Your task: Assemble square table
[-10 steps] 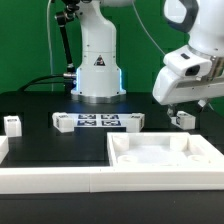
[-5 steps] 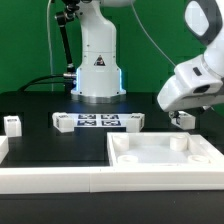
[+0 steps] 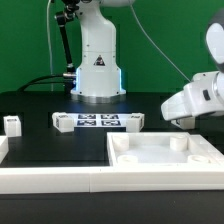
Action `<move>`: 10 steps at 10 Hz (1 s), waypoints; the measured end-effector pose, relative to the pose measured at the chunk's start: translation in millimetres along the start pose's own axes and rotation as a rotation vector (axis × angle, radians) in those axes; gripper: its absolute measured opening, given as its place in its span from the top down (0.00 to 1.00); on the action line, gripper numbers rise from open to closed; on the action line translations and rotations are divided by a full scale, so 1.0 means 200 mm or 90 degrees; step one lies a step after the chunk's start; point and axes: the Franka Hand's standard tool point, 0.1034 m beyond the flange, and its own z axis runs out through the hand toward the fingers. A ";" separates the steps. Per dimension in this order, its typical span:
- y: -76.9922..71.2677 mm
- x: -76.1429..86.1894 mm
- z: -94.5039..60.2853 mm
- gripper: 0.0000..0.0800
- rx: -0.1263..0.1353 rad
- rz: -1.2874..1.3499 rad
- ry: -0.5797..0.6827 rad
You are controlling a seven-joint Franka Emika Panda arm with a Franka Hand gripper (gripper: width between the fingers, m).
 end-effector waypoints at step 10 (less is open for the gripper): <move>-0.01 0.04 0.06 0.52 0.000 0.004 0.011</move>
Offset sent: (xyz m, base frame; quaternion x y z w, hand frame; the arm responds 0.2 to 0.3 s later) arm -0.0054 0.0031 -0.0174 -0.0127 0.0069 0.0012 0.9999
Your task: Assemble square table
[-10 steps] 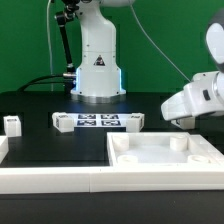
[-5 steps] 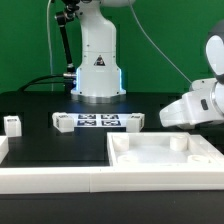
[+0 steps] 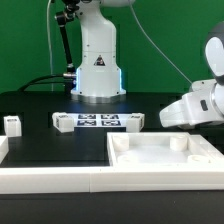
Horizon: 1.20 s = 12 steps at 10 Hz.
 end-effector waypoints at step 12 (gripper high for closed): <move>0.32 -0.29 -0.30 0.64 0.058 -0.049 0.038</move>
Offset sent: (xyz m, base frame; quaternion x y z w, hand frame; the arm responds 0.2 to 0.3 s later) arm 0.0001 0.0016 0.0012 -0.0030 -0.0020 0.0019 1.0000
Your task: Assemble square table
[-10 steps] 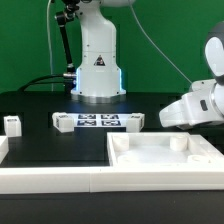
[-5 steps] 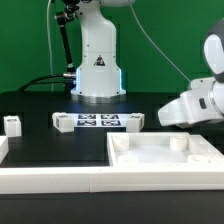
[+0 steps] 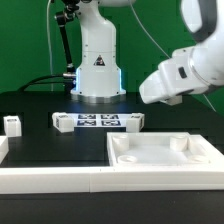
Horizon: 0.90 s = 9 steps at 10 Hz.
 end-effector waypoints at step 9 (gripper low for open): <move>0.23 -0.06 -0.28 0.64 -0.034 -0.038 0.339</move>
Offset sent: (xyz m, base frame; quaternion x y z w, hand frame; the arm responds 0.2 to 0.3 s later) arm 0.0052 -0.0350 0.0007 0.0157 0.1978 -0.0940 0.9756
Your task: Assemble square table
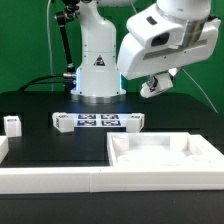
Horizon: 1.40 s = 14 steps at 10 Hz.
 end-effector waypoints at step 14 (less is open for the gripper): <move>0.24 0.32 -0.19 0.64 -0.058 0.054 0.428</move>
Offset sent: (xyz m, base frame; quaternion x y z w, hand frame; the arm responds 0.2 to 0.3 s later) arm 0.0037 0.0070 -0.0118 -0.0387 0.1933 -0.0257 0.9800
